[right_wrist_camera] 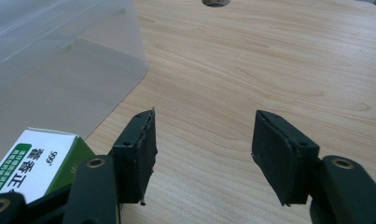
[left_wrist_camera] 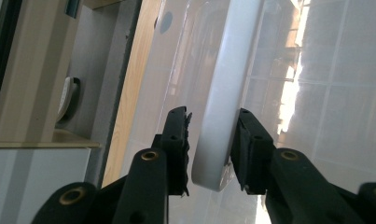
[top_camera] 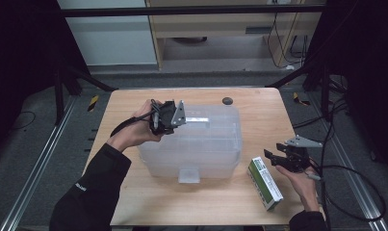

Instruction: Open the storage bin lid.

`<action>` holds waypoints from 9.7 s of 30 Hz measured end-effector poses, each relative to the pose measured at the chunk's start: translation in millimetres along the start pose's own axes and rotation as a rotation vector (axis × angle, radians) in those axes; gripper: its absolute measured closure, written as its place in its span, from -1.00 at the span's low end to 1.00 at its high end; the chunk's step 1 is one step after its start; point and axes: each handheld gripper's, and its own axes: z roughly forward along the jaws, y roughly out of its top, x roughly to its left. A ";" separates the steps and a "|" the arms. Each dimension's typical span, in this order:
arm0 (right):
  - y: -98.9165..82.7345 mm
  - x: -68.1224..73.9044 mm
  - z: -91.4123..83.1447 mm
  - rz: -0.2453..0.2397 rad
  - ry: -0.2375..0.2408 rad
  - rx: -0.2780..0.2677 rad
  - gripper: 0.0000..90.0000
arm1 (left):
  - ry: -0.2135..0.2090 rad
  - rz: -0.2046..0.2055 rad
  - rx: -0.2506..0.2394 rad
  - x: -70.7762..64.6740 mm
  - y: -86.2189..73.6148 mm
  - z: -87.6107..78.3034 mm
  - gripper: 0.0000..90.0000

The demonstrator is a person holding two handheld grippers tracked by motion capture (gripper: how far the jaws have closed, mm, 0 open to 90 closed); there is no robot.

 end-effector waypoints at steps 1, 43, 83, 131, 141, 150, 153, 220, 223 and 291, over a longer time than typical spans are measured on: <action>0.1 -0.2 0.1 -0.005 -0.001 -0.001 -0.10 | 0.000 0.002 0.003 -0.2 0.4 -0.3 0.53; 41.3 45.9 -32.1 -0.121 0.132 -0.083 0.21 | 0.078 -0.010 0.028 8.1 8.0 -8.5 0.58; 52.0 73.5 -15.6 -0.127 0.348 -0.054 1.00 | 0.181 -0.163 -0.020 42.1 8.4 5.0 0.51; 56.9 75.1 -9.9 -0.075 0.335 -0.084 1.00 | 0.239 -0.435 -0.149 21.2 -61.7 -55.6 0.10; 56.6 75.6 -10.4 -0.077 0.330 -0.082 1.00 | 0.317 -0.621 -0.183 12.1 -102.0 -66.8 0.18; 56.4 75.7 -10.6 -0.081 0.329 -0.082 1.00 | 0.407 -0.767 -0.232 -3.6 -135.6 -75.3 0.24; 56.4 75.7 -10.7 -0.085 0.326 -0.086 1.00 | 0.436 -0.827 -0.242 -13.3 -150.7 -74.2 0.28; 60.1 78.2 -10.9 -0.094 0.320 -0.094 1.00 | 0.106 -0.917 -0.472 -98.5 -167.8 -25.5 0.93; 62.7 77.6 -12.4 -0.095 0.319 -0.105 1.00 | 0.116 -0.917 -0.480 -96.8 -166.7 -26.0 0.93; 62.3 82.7 -0.1 -0.144 0.203 -0.012 0.60 | 0.267 -0.846 -0.438 -72.0 -151.0 -16.8 0.37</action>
